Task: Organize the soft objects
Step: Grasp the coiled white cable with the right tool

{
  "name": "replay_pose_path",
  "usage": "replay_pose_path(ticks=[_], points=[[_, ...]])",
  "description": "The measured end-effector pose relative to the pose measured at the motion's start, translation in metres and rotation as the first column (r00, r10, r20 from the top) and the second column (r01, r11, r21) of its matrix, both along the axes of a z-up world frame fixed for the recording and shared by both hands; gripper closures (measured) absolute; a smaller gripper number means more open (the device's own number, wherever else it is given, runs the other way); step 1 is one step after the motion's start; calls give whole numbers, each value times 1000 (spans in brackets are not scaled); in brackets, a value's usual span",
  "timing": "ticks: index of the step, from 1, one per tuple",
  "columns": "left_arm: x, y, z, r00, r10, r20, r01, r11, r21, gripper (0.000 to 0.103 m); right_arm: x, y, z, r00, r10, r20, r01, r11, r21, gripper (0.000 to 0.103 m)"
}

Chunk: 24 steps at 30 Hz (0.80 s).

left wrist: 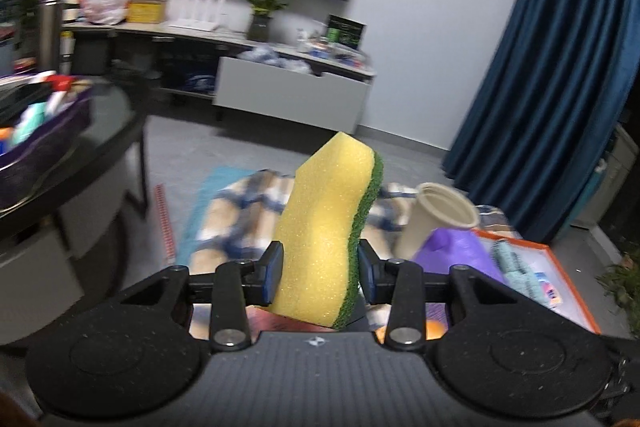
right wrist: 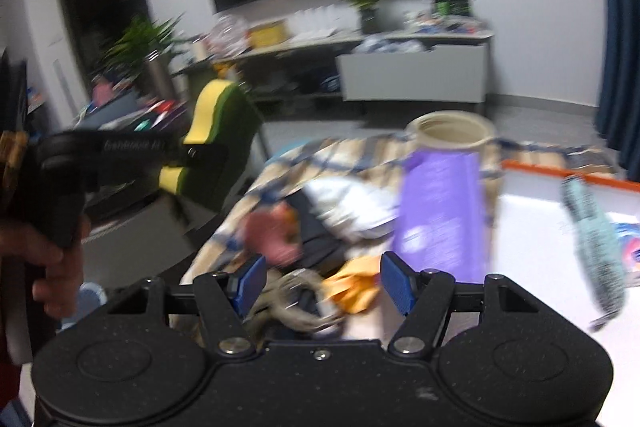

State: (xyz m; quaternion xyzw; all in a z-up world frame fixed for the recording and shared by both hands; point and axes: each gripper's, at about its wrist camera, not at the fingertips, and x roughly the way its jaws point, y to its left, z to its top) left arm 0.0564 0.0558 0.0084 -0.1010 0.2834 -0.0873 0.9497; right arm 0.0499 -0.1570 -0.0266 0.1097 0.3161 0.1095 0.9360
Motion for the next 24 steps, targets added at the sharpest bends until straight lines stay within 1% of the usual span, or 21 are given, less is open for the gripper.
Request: replay_pose_path(ticks=[2,4,7,8,11,14,16,17,18,21,24], points=[[-5,11,-3,1000,25,-10,-25,1000,4,63,-1,19,-7,999,49,-11,-49,999,-6,26],[-11,21,-7,999,49,-23,-49,999,0,63,-3,40,-15,995,98,-22,-99,995,-33,27],[-15,35,-12,996,78,-41,-79,997,-10,63,-4,60,-23,992,125,-36,-126,990,-54,30],[-18,39,-13,996,83,-45,-83,996,-9,63,-5,63,-25,992,119,-33,-121,991,-61,32],[-22,44,-14,996,77,-47,-78,997,-20,63,-3,66,-29,998,64,-21,-66,993,-100,32],[-29,43,-16,997,67,-38,-68,997,-19,63,5,59,-31,1000,6,-8,-7,995,-101,34],[-30,43,-20,997,56,-44,-57,998,-30,63,12,57,-36,1000,-4,-17,2,993,-116,42],[-31,43,-22,998,49,-47,-51,998,-32,63,15,59,-39,1000,-5,-26,1,991,-133,48],[-31,42,-24,998,43,-48,-45,998,-32,63,17,60,-42,999,-2,-36,-4,988,-155,53],[-35,42,-28,999,27,-45,-28,999,-29,63,16,64,-52,999,17,-50,-27,979,-202,61],[-36,42,-30,999,15,-47,-17,999,-28,63,6,65,-58,999,34,-28,-41,962,-270,61]])
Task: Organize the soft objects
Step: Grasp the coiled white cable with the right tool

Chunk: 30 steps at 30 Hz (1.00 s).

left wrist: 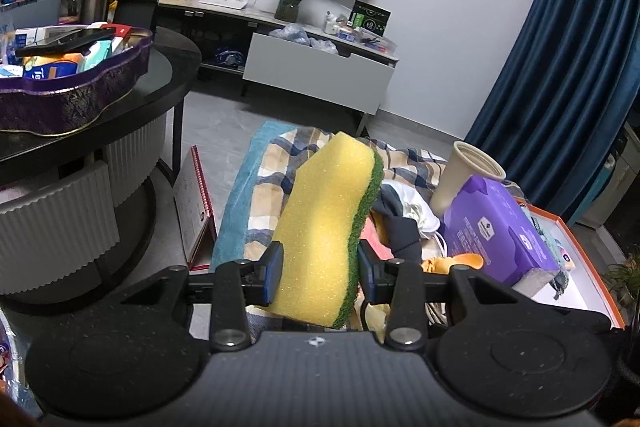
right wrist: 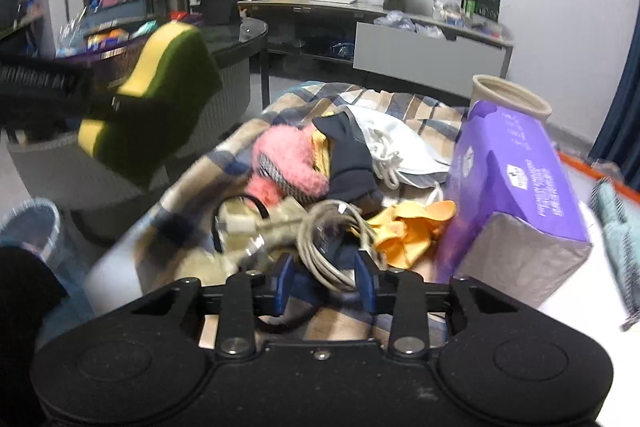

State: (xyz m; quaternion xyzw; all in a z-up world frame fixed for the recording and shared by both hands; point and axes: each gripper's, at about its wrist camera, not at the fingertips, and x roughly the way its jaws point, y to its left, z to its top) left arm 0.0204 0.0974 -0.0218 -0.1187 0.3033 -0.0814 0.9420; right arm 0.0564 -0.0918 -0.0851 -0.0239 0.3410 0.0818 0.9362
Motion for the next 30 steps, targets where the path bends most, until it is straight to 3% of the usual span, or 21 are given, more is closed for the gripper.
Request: replay_pose_path(ticks=[7,14,17,20,22,23,27,30], points=[[1,-4,-7,1000,-13,-14,13,1000,-3,63,-4,12,-12,999,27,37,-21,986,-166,61],[2,-8,-6,1000,-21,-22,21,1000,12,63,19,17,-22,996,-18,93,44,957,-287,60],[2,-9,-6,1000,-18,-20,18,1000,16,63,21,19,-24,990,-14,140,61,938,-341,51],[4,-10,-6,1000,-18,-24,18,1000,15,63,27,24,-26,988,14,151,43,928,-369,50],[5,-12,-5,1000,-17,-25,18,1000,20,63,31,27,-30,987,25,160,39,922,-384,54],[5,-13,-5,1000,-19,-25,19,1000,22,63,32,29,-30,987,29,161,36,922,-386,66],[7,-15,-1,1000,-22,-18,22,999,29,63,30,27,-25,981,40,190,30,935,-354,89],[8,-17,4,1000,-22,-10,22,999,28,63,27,14,-7,979,18,202,30,971,-235,89]])
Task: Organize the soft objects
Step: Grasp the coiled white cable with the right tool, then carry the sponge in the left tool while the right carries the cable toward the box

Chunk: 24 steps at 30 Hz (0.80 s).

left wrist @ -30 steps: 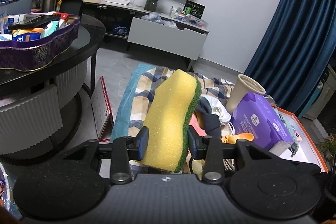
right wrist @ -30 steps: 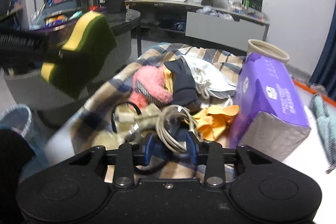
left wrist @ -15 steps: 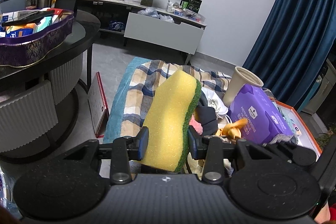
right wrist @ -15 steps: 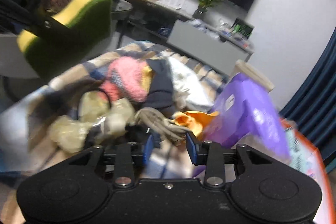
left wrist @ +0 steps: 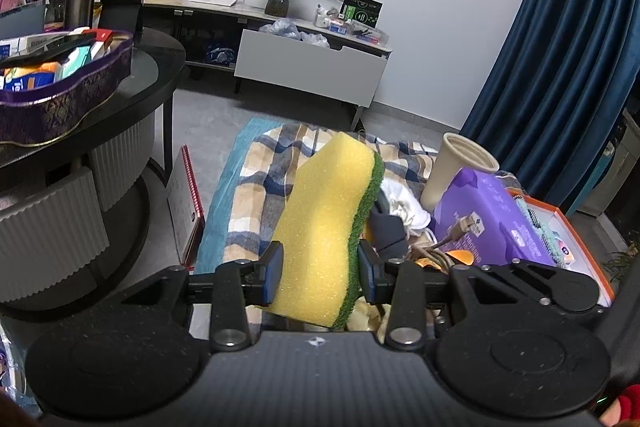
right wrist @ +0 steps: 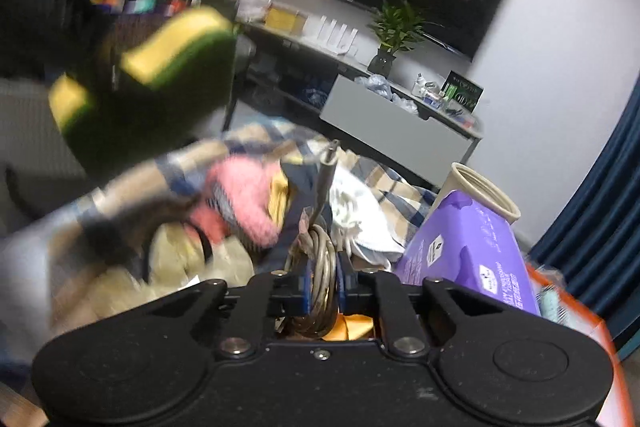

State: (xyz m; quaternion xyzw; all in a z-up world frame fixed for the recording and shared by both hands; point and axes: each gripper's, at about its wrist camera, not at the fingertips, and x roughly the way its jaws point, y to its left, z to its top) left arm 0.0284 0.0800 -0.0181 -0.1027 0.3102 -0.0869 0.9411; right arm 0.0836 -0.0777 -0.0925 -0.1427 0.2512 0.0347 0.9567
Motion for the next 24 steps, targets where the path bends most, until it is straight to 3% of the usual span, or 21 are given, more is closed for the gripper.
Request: replay_pose_path(ticks=[4,8,15,24], points=[[1,-7,6,1000,-7,12,7,1000,1,63,-2,-22,27,1000,-3,-1,3,981,195,89],[2,-16,15,1000,-8,24,8,1000,-1,63,-7,-43,55,998,-53,23,44,955,293,89],[5,-39,30,999,-12,42,11,1000,18,63,-23,-61,92,993,-77,89,48,954,295,89],[7,-62,41,999,-15,46,14,999,34,63,-38,-80,115,987,-105,120,67,956,285,89]])
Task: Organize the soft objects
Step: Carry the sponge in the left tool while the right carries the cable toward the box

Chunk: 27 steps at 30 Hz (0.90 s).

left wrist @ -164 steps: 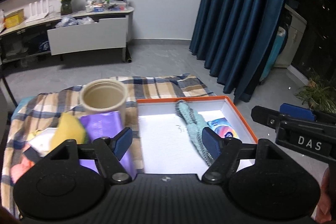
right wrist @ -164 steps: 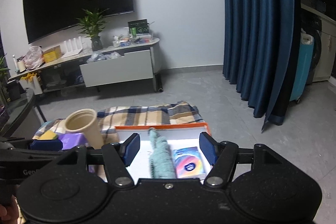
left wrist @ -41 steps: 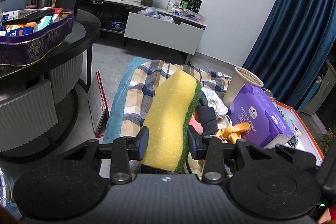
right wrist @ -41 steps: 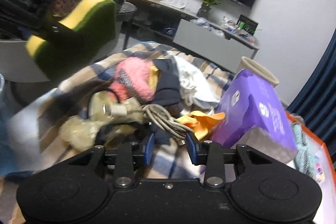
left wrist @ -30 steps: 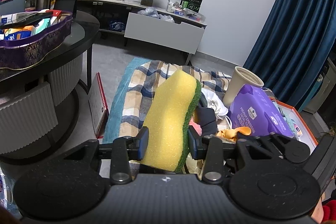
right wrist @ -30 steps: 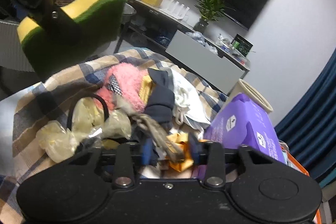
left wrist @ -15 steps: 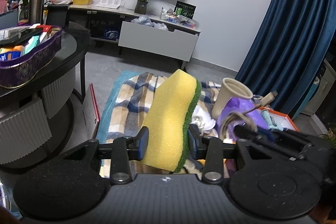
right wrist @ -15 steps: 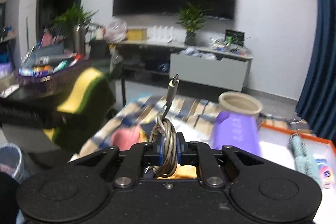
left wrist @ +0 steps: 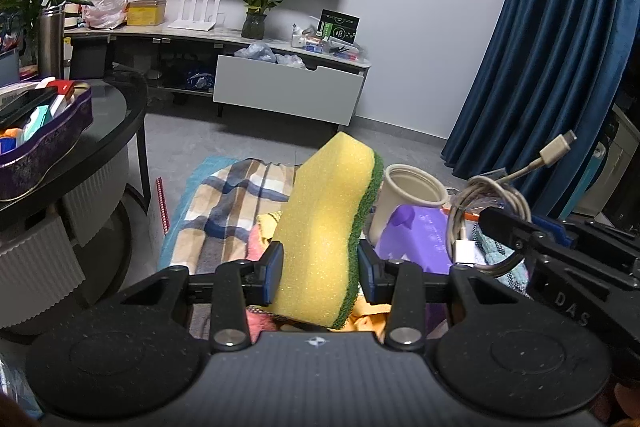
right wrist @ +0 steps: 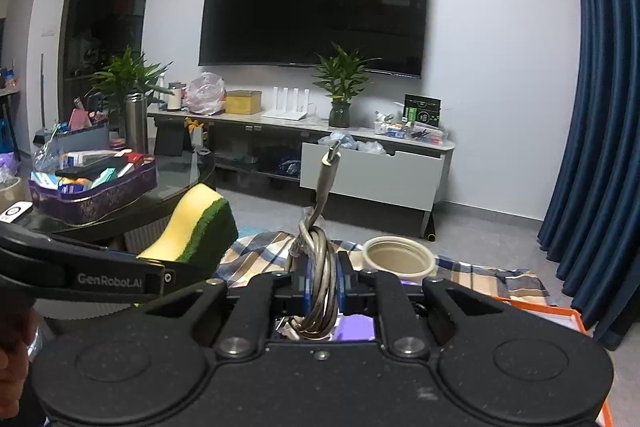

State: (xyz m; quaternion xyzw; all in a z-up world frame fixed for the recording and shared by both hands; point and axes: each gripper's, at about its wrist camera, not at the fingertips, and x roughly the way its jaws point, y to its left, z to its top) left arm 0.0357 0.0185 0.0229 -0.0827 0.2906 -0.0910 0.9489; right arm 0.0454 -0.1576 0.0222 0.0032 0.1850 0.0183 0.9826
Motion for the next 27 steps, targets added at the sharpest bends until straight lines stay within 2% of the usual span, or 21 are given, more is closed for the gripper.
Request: replay_pose_path(ticks=[9,27], points=[[-1,-24,7,1000,-18,6,18,999,34,63,-11,-23,7,999,-40,-1,40,999,27,89],[-1,-62,11,997,-82,8,82,996,37,63,-30,-66,9,990,-140,1,139,989,49,89]])
